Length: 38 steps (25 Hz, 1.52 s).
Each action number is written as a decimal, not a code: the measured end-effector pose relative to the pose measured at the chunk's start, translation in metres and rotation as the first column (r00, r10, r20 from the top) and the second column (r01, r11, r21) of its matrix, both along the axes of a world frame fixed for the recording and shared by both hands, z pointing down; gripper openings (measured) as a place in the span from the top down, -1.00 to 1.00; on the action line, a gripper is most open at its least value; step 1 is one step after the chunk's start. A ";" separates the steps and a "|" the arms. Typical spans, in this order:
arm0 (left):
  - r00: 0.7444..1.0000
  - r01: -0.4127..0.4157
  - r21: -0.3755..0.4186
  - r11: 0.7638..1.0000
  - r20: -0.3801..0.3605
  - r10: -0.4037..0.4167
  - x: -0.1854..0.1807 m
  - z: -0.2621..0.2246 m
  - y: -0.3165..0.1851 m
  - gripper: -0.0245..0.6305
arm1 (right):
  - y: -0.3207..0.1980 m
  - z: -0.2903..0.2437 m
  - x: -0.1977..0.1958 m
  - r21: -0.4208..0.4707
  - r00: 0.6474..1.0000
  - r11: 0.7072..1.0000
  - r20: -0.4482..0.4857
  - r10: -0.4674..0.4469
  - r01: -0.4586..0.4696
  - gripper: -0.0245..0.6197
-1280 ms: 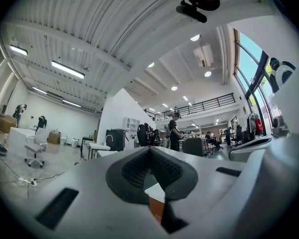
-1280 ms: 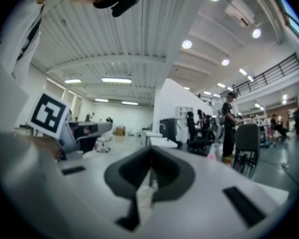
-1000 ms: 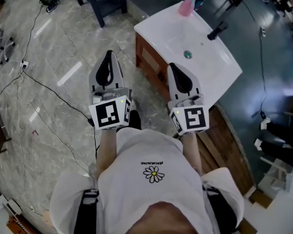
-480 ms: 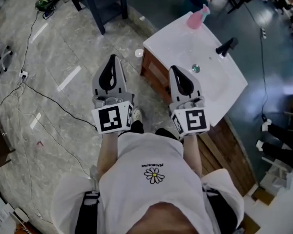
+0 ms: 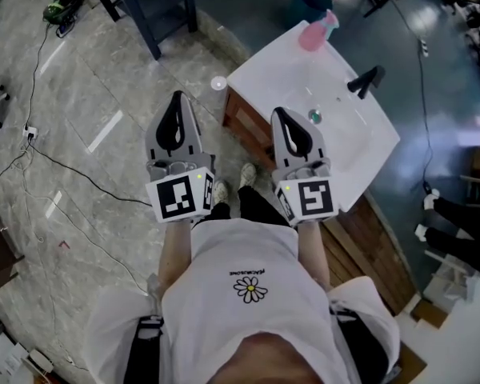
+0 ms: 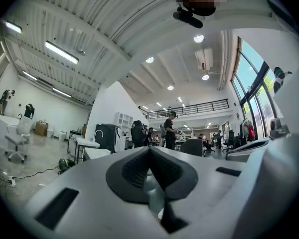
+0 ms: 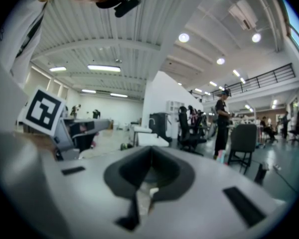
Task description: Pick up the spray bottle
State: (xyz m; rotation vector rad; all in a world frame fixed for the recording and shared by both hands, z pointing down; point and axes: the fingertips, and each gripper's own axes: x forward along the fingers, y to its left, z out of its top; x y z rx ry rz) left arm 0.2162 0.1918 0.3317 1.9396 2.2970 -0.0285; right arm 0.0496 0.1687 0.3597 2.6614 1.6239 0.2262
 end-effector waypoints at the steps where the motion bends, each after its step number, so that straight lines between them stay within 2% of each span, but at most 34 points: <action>1: 1.000 -0.001 -0.001 1.000 -0.002 0.001 -0.003 -0.001 0.002 0.87 | 0.004 0.000 -0.002 -0.001 1.000 1.000 -0.005 0.000 0.000 0.83; 11: 0.998 -0.021 -0.047 0.999 -0.052 0.018 -0.056 -0.021 0.040 0.87 | 0.048 -0.008 -0.044 -0.032 0.998 0.999 -0.060 -0.002 0.000 0.83; 17: 0.999 -0.032 -0.031 0.999 -0.023 0.031 -0.089 -0.025 0.070 0.87 | 0.070 -0.015 -0.081 -0.067 0.996 0.998 -0.088 0.000 -0.006 0.83; 22: 0.998 -0.049 -0.014 0.999 -0.044 0.049 -0.105 -0.020 0.087 0.87 | 0.087 -0.010 -0.105 -0.055 0.993 0.996 -0.099 0.063 -0.068 0.83; 29: 0.986 -0.158 -0.052 0.986 -0.065 0.154 -0.130 -0.029 0.115 0.87 | 0.094 -0.010 -0.116 -0.043 0.983 0.986 -0.096 0.158 -0.162 0.83; 38: 0.974 -0.218 -0.058 0.974 -0.069 0.214 -0.143 -0.032 0.130 0.87 | 0.099 -0.010 -0.123 -0.029 0.970 0.977 -0.127 0.206 -0.212 0.83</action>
